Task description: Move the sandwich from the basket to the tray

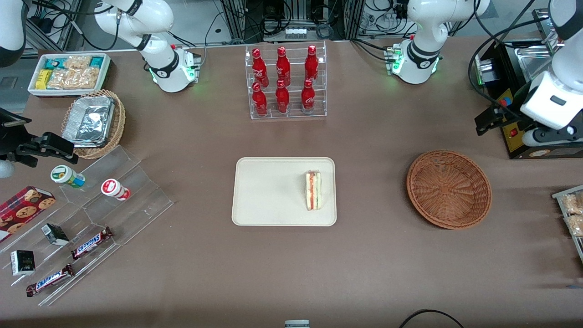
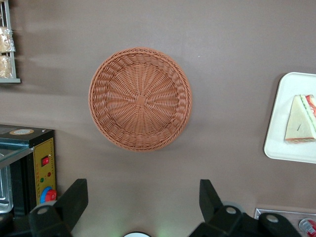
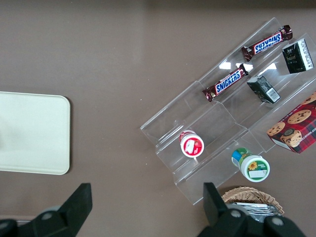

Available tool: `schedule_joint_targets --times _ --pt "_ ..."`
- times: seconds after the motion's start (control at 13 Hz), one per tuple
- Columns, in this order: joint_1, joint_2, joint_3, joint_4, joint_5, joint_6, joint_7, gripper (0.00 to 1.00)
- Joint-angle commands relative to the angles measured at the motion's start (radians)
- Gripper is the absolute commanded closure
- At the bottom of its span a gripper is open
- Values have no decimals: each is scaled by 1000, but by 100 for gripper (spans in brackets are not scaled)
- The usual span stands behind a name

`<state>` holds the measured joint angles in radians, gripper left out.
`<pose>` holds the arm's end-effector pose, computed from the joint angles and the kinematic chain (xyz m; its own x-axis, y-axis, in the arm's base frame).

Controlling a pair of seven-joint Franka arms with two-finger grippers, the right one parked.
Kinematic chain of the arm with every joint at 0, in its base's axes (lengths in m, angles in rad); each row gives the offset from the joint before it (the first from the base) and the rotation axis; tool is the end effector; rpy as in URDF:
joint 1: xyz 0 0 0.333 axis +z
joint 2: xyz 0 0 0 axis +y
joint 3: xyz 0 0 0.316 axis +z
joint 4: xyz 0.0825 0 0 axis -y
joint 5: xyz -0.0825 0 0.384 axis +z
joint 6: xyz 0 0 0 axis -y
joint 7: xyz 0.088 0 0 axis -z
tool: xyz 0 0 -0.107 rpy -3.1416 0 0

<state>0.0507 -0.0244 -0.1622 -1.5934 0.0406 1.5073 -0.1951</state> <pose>0.5370 -0.0567 0.6218 0.9949 0.0863 -0.0521 0.0834 -0.9950 -0.0557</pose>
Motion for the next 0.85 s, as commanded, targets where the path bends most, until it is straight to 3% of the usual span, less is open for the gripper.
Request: schedule_joint_targets --times 0.0,0.77 --pt "-109 -26 96 -10 -14 -18 10 0" --pt "-106 -22 96 -10 -38 -42 2 0"
